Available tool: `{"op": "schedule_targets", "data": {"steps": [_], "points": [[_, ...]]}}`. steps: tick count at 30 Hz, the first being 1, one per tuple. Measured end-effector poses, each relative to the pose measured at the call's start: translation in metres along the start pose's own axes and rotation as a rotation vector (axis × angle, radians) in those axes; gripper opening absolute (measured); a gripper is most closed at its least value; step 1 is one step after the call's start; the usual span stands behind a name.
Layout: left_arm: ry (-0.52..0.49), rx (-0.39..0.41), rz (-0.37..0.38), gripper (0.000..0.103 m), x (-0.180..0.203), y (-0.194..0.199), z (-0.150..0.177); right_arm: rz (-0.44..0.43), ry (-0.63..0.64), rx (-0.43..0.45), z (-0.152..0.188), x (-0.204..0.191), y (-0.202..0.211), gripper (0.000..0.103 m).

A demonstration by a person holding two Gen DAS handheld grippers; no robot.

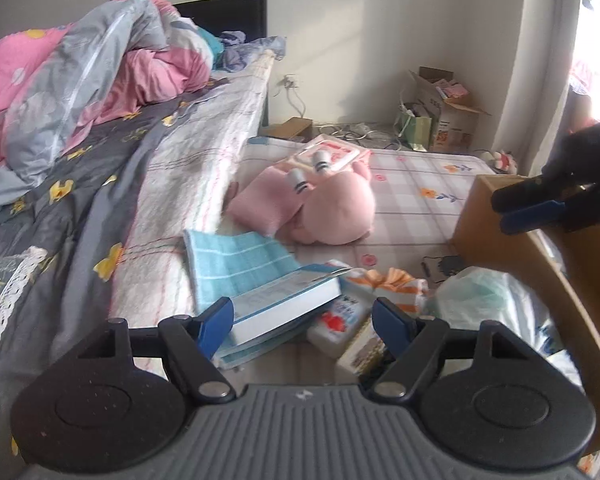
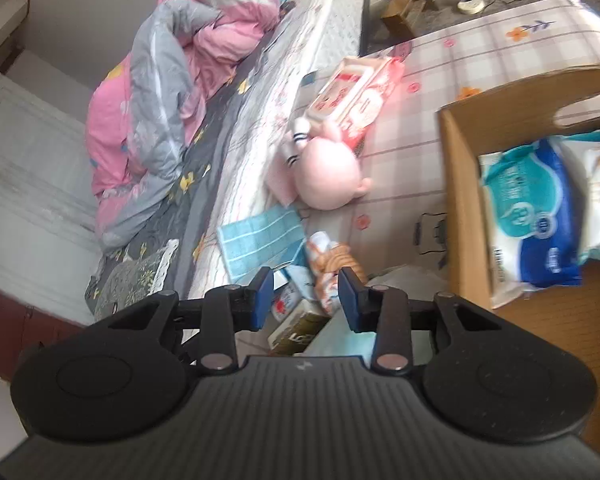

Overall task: Organize soft objects
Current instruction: 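Close the right gripper on the white box's edge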

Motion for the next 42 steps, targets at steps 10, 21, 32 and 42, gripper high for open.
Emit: {"op": "schedule_targets", "data": {"steps": [10, 21, 32, 42], "points": [[-0.004, -0.023, -0.021, 0.07, -0.038, -0.024, 0.018, -0.032, -0.057, -0.211, -0.006, -0.052, -0.121, 0.039], [-0.366, 0.008, -0.17, 0.069, -0.005, -0.075, 0.019, 0.008, -0.284, -0.36, -0.01, -0.041, -0.21, 0.041], [-0.301, -0.061, -0.084, 0.034, -0.012, -0.086, 0.017, 0.033, -0.359, -0.262, -0.014, -0.031, -0.227, 0.033], [-0.263, -0.043, 0.042, 0.092, -0.013, -0.058, 0.011, 0.021, -0.203, -0.23, -0.013, -0.035, -0.208, 0.021]]}}
Point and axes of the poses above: each gripper's, at about its wrist camera, not at the fingertips, and y roughly against the way its jaws point, x to its right, z to its underside, the point moved 4 cm from there along -y, roughly the way its jaws point, and after that the axes turned 9 degrees about -x, right-handed, at the moved point
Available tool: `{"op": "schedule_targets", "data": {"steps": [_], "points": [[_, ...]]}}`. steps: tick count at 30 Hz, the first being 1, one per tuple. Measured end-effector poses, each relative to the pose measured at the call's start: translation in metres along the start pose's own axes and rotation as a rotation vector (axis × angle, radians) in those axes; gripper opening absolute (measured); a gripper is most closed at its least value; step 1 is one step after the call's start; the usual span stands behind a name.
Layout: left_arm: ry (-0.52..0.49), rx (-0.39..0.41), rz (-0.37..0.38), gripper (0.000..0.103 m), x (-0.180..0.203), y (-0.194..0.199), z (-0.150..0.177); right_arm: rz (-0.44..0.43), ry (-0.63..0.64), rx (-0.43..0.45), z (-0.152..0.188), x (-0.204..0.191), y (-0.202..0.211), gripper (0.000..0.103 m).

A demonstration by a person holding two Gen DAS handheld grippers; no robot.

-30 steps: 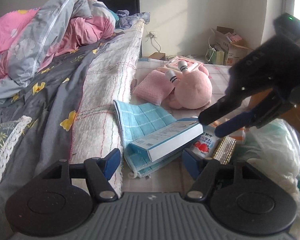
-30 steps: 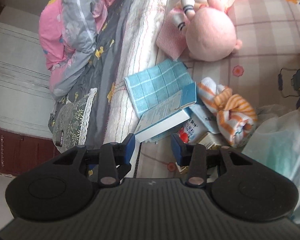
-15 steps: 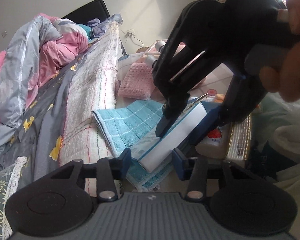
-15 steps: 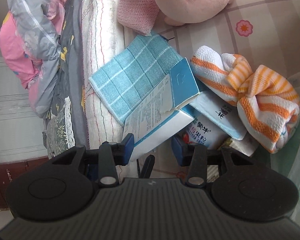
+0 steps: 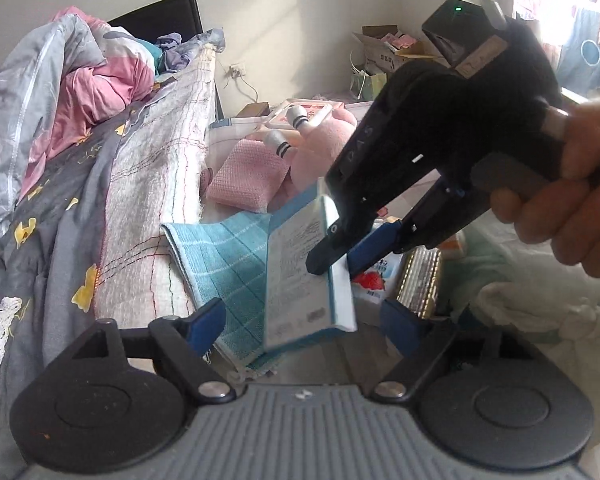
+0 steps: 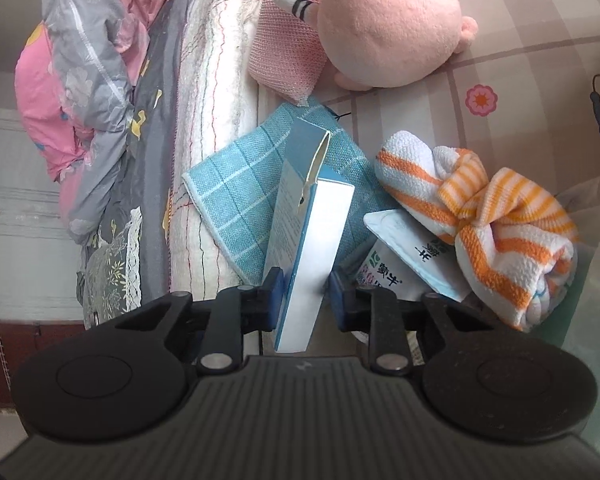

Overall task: Organize soft objects
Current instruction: 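Close the right gripper on the white box's edge, then carry the white box with the right gripper into the cardboard box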

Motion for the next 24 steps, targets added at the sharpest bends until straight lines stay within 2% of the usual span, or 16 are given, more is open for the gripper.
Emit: {"op": "schedule_targets", "data": {"steps": [2, 4, 8, 13, 16, 24], "points": [[0.024, -0.019, 0.044, 0.093, -0.002, -0.004, -0.002, -0.004, 0.046, -0.009, 0.005, -0.001, 0.008, 0.019], [0.068, -0.065, 0.142, 0.096, -0.004, -0.014, -0.003, -0.008, 0.088, -0.011, 0.011, -0.002, 0.016, 0.019], [0.205, -0.192, 0.317, 0.094, -0.006, -0.04, 0.003, 0.014, 0.144, -0.001, 0.021, 0.0, 0.03, 0.018], [0.309, -0.233, 0.435, 0.091, -0.002, -0.047, 0.008, 0.001, 0.166, -0.005, 0.031, 0.01, 0.042, 0.018], [0.306, -0.236, 0.428, 0.086, 0.005, -0.045, 0.006, -0.01, 0.172, -0.006, 0.036, 0.013, 0.044, 0.018], [0.238, -0.178, 0.278, 0.082, 0.023, 0.001, -0.005, -0.11, 0.177, 0.015, 0.048, 0.012, 0.067, 0.018]]}}
Point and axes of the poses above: each gripper's, at about its wrist camera, not at the fingertips, and y roughly against the way its jaws point, x to its right, z to its underside, the point moved 4 cm from there along -y, roughly the way its jaws point, and after that the axes turned 9 degrees about -x, right-handed, at the moved point
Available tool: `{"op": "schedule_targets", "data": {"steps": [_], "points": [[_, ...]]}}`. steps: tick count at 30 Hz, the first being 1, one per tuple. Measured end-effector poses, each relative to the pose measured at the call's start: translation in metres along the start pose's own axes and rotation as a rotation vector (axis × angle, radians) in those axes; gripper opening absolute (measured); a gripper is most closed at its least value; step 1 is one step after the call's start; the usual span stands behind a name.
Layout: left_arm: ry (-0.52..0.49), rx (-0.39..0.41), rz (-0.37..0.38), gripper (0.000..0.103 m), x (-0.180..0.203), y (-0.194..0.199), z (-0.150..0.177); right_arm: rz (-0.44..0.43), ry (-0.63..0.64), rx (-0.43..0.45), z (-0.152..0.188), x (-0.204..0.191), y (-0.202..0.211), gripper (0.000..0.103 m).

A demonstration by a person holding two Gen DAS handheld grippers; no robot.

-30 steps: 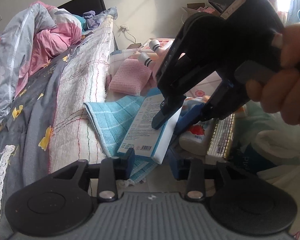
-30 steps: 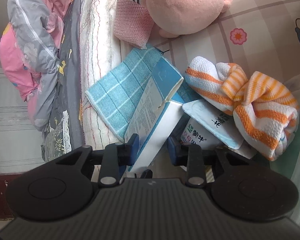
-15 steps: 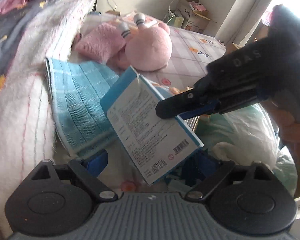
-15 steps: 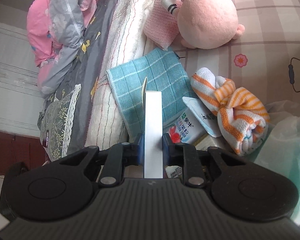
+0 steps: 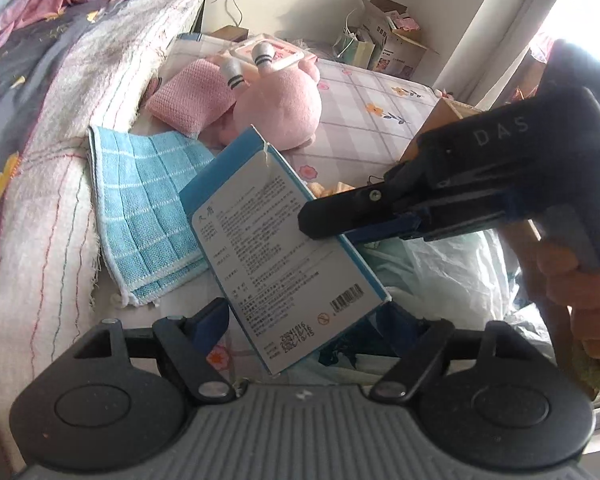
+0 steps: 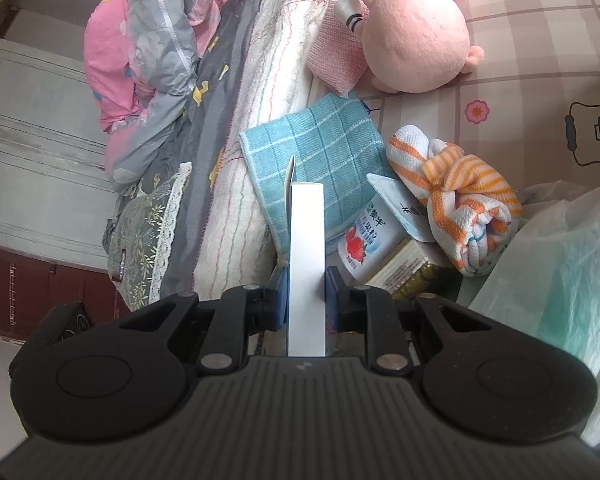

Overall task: Organize soft objects
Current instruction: 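Carry the white box with the right gripper into the cardboard box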

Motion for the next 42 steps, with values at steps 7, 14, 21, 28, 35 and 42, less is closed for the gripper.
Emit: {"op": "schedule_targets", "data": {"steps": [7, 14, 21, 28, 35, 42], "points": [[-0.105, 0.067, -0.066, 0.082, 0.054, 0.031, -0.01, -0.087, 0.04, 0.102, 0.019, -0.011, 0.056, 0.018], [-0.259, 0.08, -0.034, 0.082, 0.143, 0.023, -0.041, -0.105, 0.016, 0.265, 0.045, 0.023, 0.147, 0.018], [-0.387, 0.061, 0.055, 0.082, 0.248, -0.026, -0.075, -0.055, -0.098, 0.423, 0.062, 0.102, 0.245, 0.019], [-0.417, 0.033, 0.076, 0.082, 0.32, -0.086, -0.105, -0.019, -0.233, 0.492, 0.055, 0.192, 0.311, 0.019], [-0.362, -0.032, 0.022, 0.083, 0.331, -0.132, -0.128, 0.016, -0.278, 0.48, 0.015, 0.251, 0.32, 0.019], [-0.33, -0.04, -0.019, 0.083, 0.303, -0.129, -0.134, 0.121, -0.28, 0.416, -0.016, 0.283, 0.297, 0.02]]}}
Point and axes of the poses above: each gripper's, at about its wrist camera, not at the fingertips, and y roughly against the way its jaws point, x to its right, z to its underside, the point moved 4 cm from there along -y, roughly the way its jaws point, and after that the axes turned 9 degrees about -x, right-handed, at the moved point
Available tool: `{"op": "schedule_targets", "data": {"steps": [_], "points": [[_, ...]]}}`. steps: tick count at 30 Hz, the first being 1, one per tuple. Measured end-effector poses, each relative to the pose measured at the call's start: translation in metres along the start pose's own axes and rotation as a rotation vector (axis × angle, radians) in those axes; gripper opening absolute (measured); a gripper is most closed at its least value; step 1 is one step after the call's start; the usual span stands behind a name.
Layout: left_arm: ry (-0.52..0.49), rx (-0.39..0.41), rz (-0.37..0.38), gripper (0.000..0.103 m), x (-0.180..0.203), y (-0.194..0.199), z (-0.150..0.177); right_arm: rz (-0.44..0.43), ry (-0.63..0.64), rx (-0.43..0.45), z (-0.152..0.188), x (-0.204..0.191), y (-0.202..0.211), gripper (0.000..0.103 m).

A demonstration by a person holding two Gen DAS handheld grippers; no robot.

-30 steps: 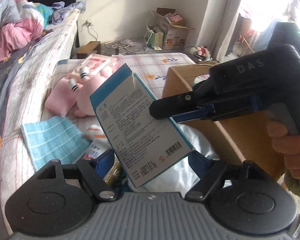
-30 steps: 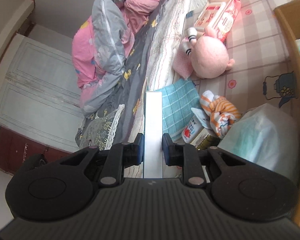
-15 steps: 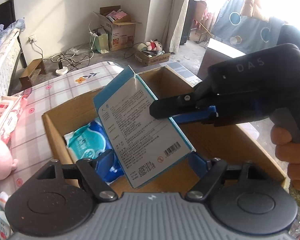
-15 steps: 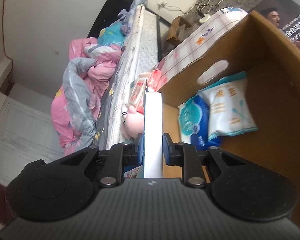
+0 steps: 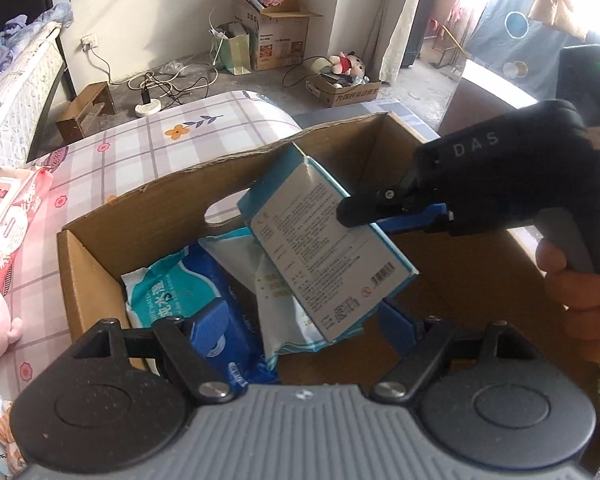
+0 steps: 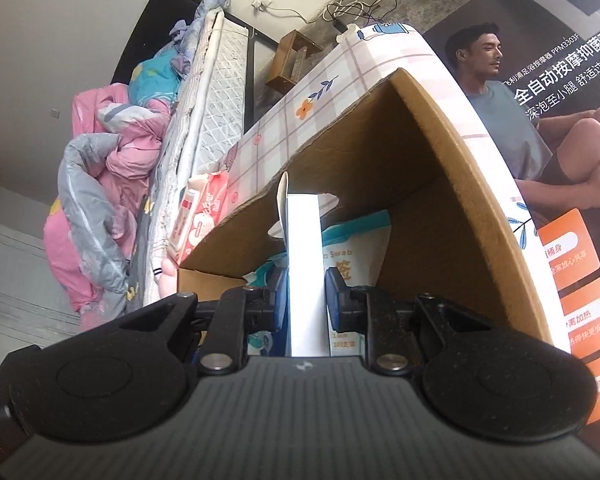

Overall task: Organize soft objects
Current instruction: 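Carry the white box with the right gripper into the cardboard box, then open the right gripper to release the white box inside the cardboard box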

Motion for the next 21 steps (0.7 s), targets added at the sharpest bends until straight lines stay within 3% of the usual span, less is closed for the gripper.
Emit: {"op": "schedule_targets", "data": {"steps": [11, 21], "points": [[0.041, 0.066, -0.029, 0.083, -0.032, 0.044, 0.018, 0.262, 0.163, 0.098, 0.004, -0.017, 0.01, 0.028], [0.073, 0.119, -0.028, 0.084, -0.05, 0.078, 0.039, 0.343, 0.219, 0.191, 0.02, -0.032, 0.035, 0.03]]}}
Point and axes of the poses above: each gripper's, at about its wrist camera, not at the fingertips, and y roughly against the way its jaws point, x to its right, z to its underside, the point moved 4 cm from there along -y, roughly the way its jaws point, and after that the axes turned 9 degrees about -x, right-handed, at the moved point
